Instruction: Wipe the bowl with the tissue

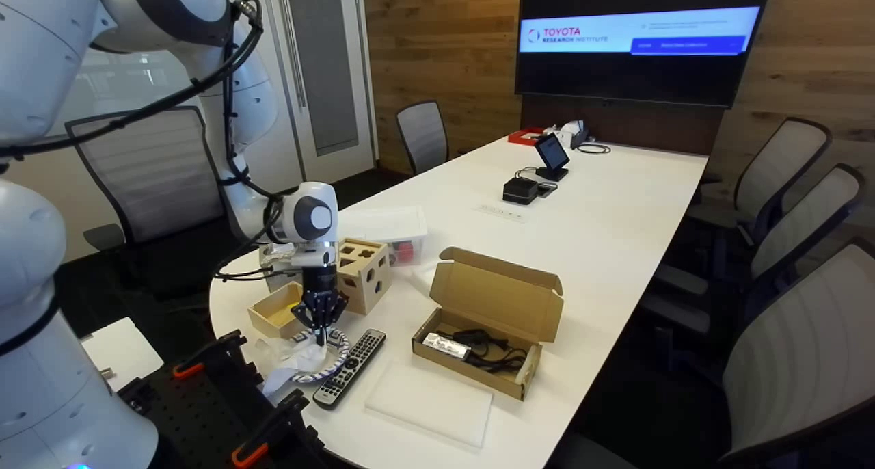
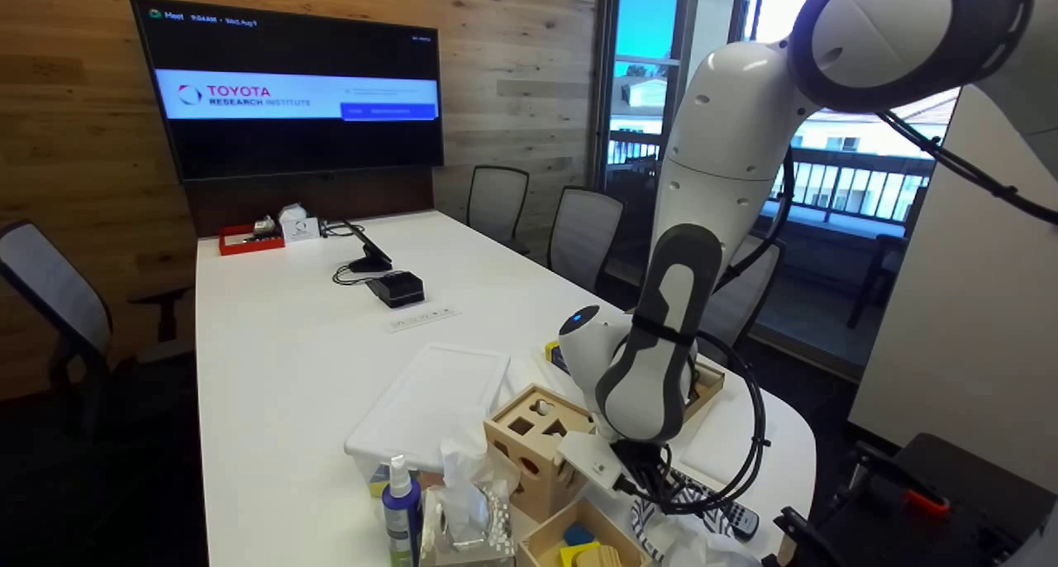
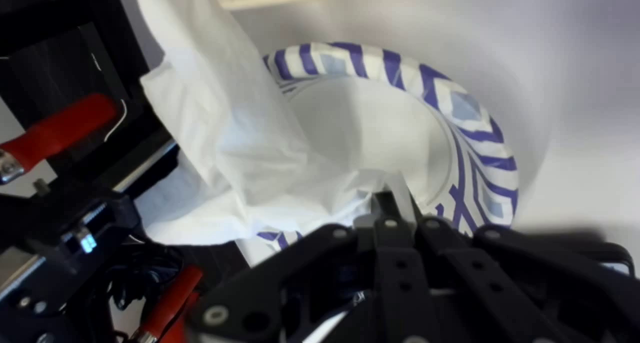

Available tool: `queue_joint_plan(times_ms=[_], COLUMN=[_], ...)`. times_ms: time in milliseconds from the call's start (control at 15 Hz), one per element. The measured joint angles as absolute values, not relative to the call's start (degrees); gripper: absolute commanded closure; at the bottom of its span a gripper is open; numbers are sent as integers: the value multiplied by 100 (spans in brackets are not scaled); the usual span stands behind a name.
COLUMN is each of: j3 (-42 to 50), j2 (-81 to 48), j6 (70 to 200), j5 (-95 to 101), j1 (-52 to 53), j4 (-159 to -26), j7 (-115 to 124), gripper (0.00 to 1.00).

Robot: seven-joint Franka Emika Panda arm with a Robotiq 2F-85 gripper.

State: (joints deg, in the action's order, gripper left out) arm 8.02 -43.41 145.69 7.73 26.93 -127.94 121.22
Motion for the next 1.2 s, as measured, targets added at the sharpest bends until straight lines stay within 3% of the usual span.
queue_joint_plan(times_ms=[333, 800, 1200], j3=[895, 863, -218], j2=[-4438, -4521, -4535], j6=[15189, 17178, 18463], j5=[1039, 898, -60], j1=[2889, 2940, 1922], j4=[-12725, -13046, -13671], j7=[12411, 12146, 10732], gripper=[100, 100, 100])
